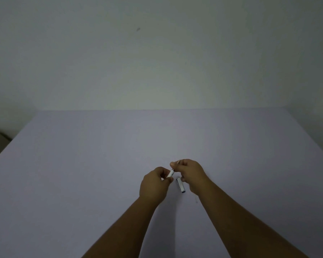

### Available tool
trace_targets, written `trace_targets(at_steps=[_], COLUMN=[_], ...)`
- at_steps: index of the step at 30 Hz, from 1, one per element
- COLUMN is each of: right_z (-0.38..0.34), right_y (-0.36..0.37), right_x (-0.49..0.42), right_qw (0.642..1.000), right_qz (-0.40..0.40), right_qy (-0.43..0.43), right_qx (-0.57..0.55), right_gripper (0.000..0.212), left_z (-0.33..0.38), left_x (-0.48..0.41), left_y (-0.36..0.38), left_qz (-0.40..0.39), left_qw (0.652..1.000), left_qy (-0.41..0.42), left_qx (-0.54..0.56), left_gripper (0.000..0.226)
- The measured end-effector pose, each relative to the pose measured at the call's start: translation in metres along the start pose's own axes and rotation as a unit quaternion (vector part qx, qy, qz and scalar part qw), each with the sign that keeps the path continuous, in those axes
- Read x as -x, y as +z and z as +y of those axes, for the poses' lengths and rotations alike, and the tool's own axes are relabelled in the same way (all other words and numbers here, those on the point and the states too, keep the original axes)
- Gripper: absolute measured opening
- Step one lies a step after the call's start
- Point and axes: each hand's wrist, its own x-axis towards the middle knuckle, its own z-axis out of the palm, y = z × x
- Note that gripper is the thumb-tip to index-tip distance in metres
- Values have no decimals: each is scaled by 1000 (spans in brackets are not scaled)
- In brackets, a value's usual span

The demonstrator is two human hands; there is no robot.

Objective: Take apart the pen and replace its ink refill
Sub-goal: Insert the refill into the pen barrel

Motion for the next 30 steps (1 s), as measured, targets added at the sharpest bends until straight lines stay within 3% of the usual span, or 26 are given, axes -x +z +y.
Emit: trace_targets(at_steps=[4, 7, 9, 11, 13, 16, 22, 30], right_z=[-6, -11, -9, -6, -4, -4, 0, -5], right_y=[6, 9, 6, 1, -2, -2, -2, 9], right_x=[-2, -3, -2, -1, 0, -2, -1, -7], right_qw=[997, 993, 997, 997, 998, 999, 998, 994], right_qz=[40, 42, 21, -3, -2, 21, -44, 34], right_qy=[54, 76, 73, 48, 22, 28, 0, 55], right_qx=[40, 84, 27, -52, -53, -11, -44, 83], right_gripper=[36, 44, 41, 25, 13, 21, 7, 37], left_z=[2, 1, 0, -2, -3, -3, -4, -2], left_x=[1, 0, -3, -5, -6, -6, -7, -5], left_y=[4, 6, 4, 1, 1, 1, 2, 5], left_qz=[34, 32, 17, 9, 7, 8, -16, 36], left_qw=[997, 998, 999, 1000, 1000, 1000, 1000, 996], left_qy=[16, 16, 6, -7, -6, -6, -11, 21], left_qx=[-68, -58, -28, -2, 1, 5, 19, -76], left_gripper=[11, 12, 14, 14, 12, 9, 10, 13])
